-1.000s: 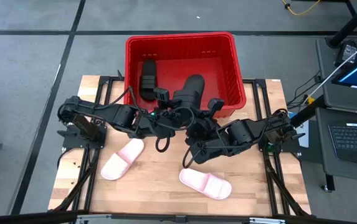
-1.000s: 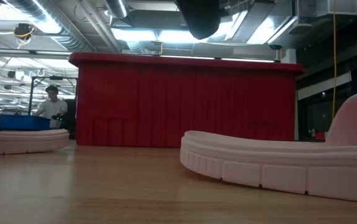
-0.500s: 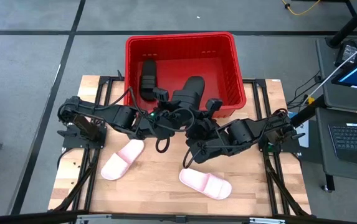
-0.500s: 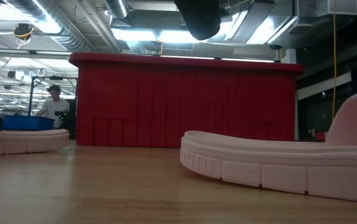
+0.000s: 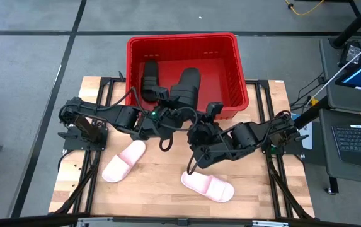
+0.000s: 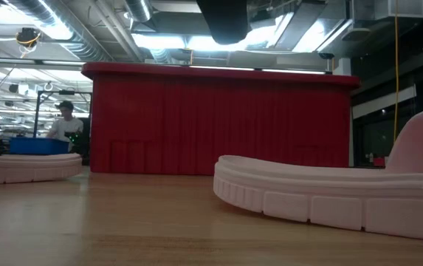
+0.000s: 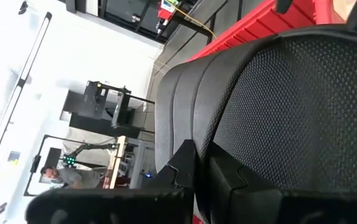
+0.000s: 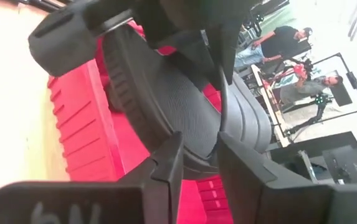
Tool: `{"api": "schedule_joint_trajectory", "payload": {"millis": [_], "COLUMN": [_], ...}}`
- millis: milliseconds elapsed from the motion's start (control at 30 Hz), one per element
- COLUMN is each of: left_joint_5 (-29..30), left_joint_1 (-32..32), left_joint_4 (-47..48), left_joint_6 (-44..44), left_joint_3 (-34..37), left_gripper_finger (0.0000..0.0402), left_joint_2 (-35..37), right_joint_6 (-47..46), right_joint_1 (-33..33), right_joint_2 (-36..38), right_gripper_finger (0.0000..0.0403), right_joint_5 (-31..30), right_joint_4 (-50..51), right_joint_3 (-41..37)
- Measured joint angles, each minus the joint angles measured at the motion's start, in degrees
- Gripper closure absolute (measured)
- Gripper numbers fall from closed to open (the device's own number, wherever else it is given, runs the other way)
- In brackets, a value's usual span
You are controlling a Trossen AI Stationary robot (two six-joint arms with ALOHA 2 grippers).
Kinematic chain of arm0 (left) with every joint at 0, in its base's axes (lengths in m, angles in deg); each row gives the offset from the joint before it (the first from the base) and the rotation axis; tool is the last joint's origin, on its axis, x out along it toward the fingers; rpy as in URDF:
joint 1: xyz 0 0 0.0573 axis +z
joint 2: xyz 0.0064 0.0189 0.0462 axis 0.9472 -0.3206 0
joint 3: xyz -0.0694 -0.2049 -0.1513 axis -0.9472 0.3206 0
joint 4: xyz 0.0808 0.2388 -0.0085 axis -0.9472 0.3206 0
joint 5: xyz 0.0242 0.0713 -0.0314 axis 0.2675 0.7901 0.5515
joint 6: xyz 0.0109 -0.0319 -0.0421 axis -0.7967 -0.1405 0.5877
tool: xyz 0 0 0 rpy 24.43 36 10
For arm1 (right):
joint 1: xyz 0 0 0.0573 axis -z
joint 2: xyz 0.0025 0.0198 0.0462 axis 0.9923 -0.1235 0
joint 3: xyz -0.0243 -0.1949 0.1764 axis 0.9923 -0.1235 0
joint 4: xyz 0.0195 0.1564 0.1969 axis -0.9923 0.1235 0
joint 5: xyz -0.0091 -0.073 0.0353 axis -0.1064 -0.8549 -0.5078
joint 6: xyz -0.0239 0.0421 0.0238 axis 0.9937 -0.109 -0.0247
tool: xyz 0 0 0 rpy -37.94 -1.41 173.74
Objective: Pick and place slides into bin
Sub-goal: Put the black slides into the red bin
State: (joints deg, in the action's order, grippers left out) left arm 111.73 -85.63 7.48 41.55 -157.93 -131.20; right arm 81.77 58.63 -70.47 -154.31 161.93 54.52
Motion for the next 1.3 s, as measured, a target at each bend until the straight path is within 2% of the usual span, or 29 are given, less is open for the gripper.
{"api": "schedule_joint_trajectory", "payload": {"millis": [233, 433, 533, 667, 767, 933, 1100, 1300], "left_joint_5": [-0.8, -7.71, -7.88, -7.77, -8.39, -10.84, -11.09, -11.18], "left_joint_1": [1.48, 3.68, 4.75, 6.46, 8.31, 11.99, 15.35, 17.48], "left_joint_4": [0.51, 1.31, 1.71, 2.79, 3.07, 2.98, 1.55, -2.95], "left_joint_6": [-3.37, -1.95, -2.27, -3.98, -4.07, -3.35, -3.32, -2.39], "left_joint_3": [-0.02, -0.04, -0.04, -0.09, -0.07, -0.11, 1.03, 4.33], "left_gripper_finger": [0.0395, 0.0395, 0.0395, 0.0395, 0.0395, 0.0395, 0.0395, 0.0395], "left_joint_2": [0.74, 3.48, 4.77, 6.02, 6.79, 6.75, 6.47, 6.49], "right_joint_6": [-0.38, -2.09, -5.13, -9.8, -10.65, -8.26, -7.1, -8.68], "right_joint_1": [0.17, 0.31, 0.69, 1.74, 2.95, 6.05, 11.63, 18.19], "right_joint_2": [0.08, 1.5, 2.66, 4.17, 5.21, 5.95, 6.34, 6.77], "right_gripper_finger": [0.0303, 0.0306, 0.0333, 0.0393, 0.0393, 0.0398, 0.04, 0.0401], "right_joint_5": [-1.57, -2.15, -1.02, -0.49, 0.49, 4.29, 14.17, 15.55], "right_joint_4": [3.38, 4.36, 7.04, 11.0, 10.74, 10.97, 10.99, 10.92], "right_joint_3": [-0.02, -0.04, -0.07, -0.07, -0.07, -0.07, -0.16, -5.03]}}
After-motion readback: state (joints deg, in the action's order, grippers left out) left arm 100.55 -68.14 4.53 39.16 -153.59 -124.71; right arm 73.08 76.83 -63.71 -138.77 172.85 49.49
